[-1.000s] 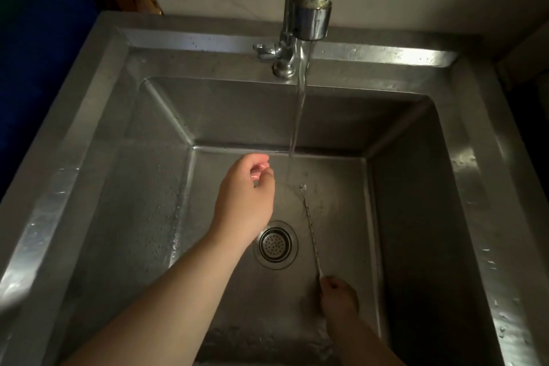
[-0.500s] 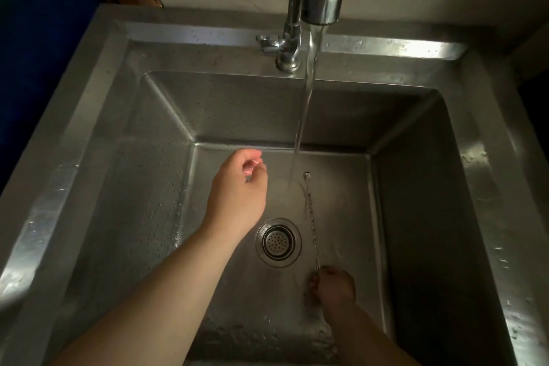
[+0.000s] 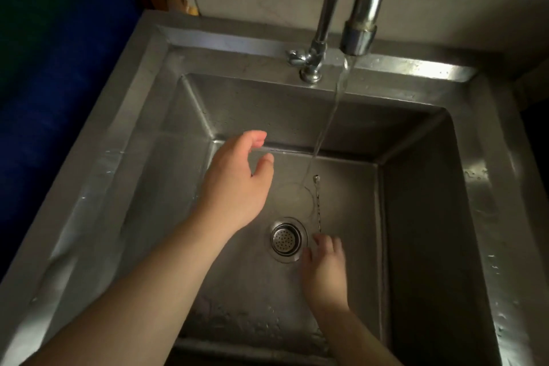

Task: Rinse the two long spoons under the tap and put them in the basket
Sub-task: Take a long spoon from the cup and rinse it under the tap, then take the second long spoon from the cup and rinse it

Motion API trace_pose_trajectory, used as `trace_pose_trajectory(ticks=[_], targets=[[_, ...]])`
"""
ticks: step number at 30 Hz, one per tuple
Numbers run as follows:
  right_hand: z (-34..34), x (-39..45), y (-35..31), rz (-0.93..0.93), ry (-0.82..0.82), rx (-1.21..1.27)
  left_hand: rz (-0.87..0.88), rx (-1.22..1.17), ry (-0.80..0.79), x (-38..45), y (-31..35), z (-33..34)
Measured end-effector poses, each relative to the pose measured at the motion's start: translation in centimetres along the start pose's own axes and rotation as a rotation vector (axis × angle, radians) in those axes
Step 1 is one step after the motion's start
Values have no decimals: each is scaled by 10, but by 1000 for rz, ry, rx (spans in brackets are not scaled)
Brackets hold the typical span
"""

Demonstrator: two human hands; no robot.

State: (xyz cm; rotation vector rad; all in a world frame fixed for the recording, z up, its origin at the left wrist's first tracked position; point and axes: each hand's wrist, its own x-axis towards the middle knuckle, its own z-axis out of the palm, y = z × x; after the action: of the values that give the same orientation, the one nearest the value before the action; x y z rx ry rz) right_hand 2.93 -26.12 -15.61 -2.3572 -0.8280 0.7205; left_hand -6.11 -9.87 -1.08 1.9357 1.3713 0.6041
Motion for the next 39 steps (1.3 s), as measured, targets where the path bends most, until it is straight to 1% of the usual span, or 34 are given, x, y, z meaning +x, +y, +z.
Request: trace_pose_trajectory(ticks=[2,3,6,8,10,13,16,18,20,22,24,27,29,31,32,35,37,39], targets=[[-12,-16,-39,-195,-6,47,74,71,39,-8,12,-35],[-16,-27,-63,-273,-37,65,86,100,59,-15,17,-62],[-25,-62,-119,-414,-124,135,131,194,103,-33,31,-128],[-24,-87,-157,-532,-165,191,159,244,179,-48,33,-177],[-21,-114,-194,-598,-245,247,150,293,256,-66,30,-225],[-7,-156,-240,-671,-412,309,96,358,375,-100,12,-297],[8,-190,-274,-685,-580,353,11,353,496,-136,-13,-354],[24,-208,-292,-649,-702,355,-69,368,578,-164,-36,-386],[43,-226,-305,-549,-832,312,-165,369,659,-194,-64,-409],[59,-238,-314,-434,-921,299,-252,307,741,-222,-91,-419],[71,-247,-324,-382,-993,301,-321,250,804,-246,-119,-418],[86,-256,-341,-435,-1080,213,-429,160,868,-278,-167,-397],[93,-263,-353,-460,-1076,200,-541,14,884,-295,-196,-378],[101,-271,-365,-476,-1025,235,-630,-120,844,-310,-220,-356],[105,-274,-370,-486,-1005,250,-657,-172,790,-315,-229,-346],[113,-281,-382,-524,-984,259,-652,-242,604,-321,-249,-324],[117,-285,-387,-574,-944,237,-621,-245,584,-321,-258,-314],[121,-285,-390,-619,-901,211,-617,-253,616,-321,-262,-310]])
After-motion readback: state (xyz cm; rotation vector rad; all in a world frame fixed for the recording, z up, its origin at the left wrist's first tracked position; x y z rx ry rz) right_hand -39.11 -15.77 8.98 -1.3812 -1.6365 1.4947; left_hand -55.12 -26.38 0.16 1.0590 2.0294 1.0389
